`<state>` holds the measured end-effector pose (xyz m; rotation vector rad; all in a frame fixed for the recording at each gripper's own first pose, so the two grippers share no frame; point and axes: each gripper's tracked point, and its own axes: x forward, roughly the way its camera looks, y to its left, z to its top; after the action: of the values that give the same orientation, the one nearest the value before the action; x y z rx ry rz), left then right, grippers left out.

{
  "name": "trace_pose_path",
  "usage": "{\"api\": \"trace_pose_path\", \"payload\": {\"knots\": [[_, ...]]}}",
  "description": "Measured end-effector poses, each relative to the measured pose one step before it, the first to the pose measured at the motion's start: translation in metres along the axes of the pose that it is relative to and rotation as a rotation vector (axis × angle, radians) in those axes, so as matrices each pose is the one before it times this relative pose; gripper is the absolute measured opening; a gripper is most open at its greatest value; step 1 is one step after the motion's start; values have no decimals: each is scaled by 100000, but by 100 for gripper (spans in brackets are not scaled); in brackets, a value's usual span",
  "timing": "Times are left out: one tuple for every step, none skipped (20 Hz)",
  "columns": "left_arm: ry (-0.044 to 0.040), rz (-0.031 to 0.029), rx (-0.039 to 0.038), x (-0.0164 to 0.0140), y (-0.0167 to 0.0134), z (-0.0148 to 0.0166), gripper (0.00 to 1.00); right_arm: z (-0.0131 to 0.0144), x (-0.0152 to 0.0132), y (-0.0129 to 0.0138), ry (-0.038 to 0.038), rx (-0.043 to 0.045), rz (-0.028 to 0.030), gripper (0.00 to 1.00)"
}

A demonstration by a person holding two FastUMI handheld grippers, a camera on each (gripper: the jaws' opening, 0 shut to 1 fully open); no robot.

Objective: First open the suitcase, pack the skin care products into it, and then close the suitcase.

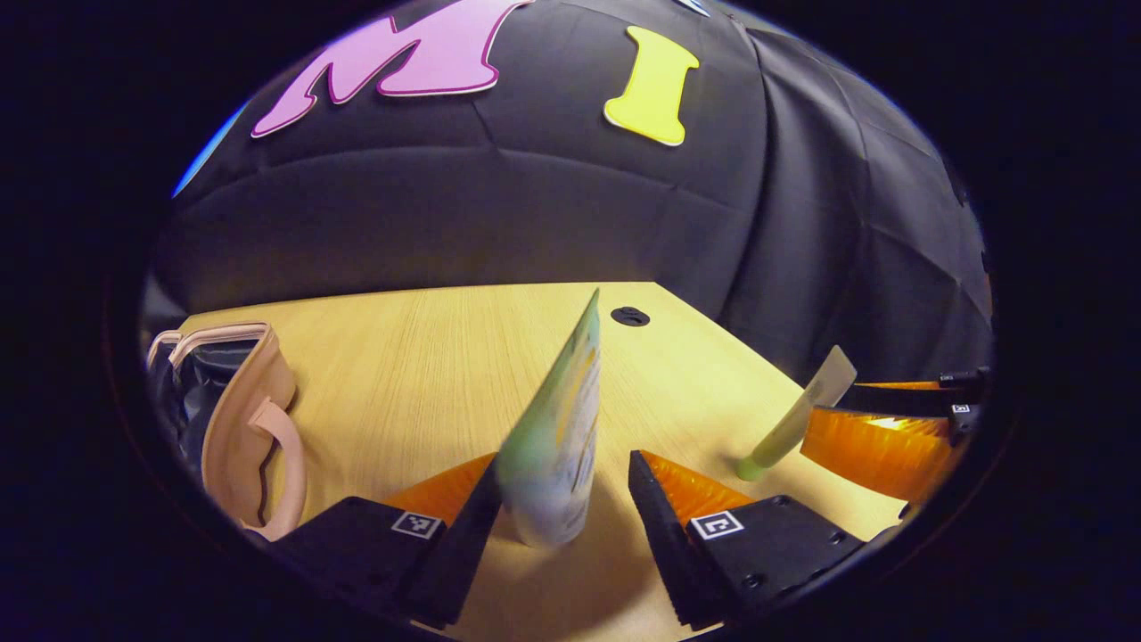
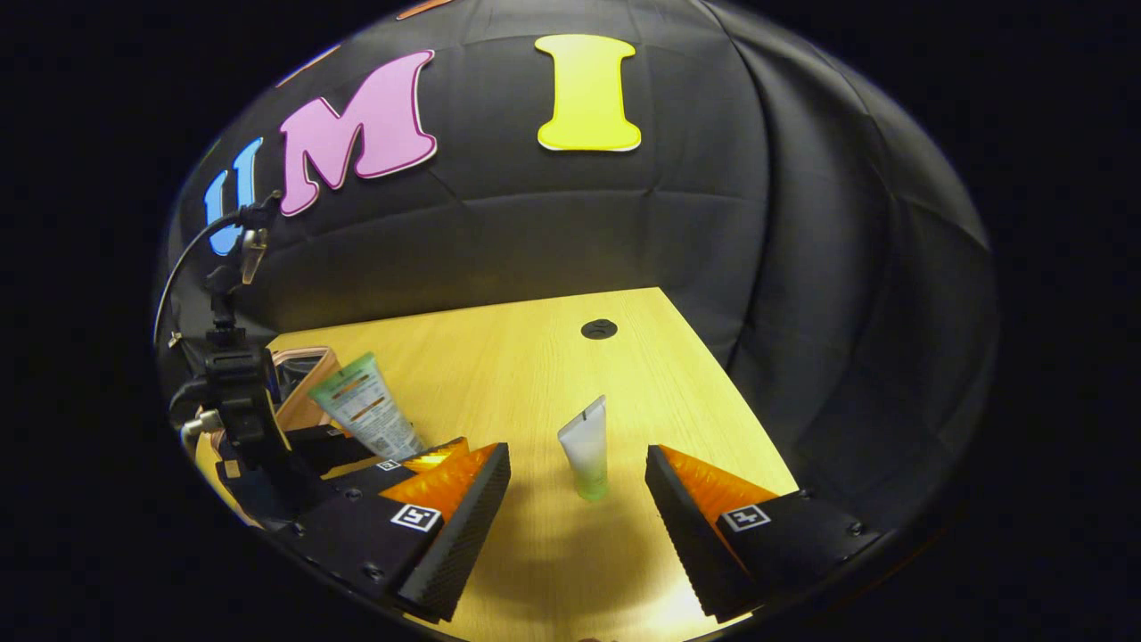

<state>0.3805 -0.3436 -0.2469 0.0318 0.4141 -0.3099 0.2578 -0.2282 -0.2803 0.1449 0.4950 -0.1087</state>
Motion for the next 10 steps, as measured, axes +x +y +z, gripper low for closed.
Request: {"api": "trace_pose_path", "payload": {"knots": [[587, 2102, 299, 611, 149, -348, 75, -183, 738, -191, 246, 412, -745, 98], [717, 1036, -108, -138, -88, 14, 58, -199, 685, -170, 241, 408, -448, 98], [-895, 124, 280, 525, -58, -3, 52, -62, 660, 11, -137, 584, -216, 98], [804, 186, 368, 259, 49, -115, 48, 98, 757, 30, -687, 767, -315, 98], [12, -129, 282, -99, 46, 130, 47, 117, 737, 66, -545, 1311, 53, 98], [479, -690, -66, 32, 21, -148, 43, 10, 856, -43, -157, 1522, -720, 98], [129, -806, -326, -205, 22, -19, 43, -107, 771, -167, -21, 949, -1201, 97], [258, -209, -551, -248, 247, -112, 42, -294, 475, -202, 160, 504, -1336, 97], [101, 287, -527, -211, 343, -90, 41, -311, 519, -198, 594, 74, -1257, 97], [183, 812, -508, -339, 389, -129, 41, -349, 627, -116, 824, -37, -691, 97]]}}
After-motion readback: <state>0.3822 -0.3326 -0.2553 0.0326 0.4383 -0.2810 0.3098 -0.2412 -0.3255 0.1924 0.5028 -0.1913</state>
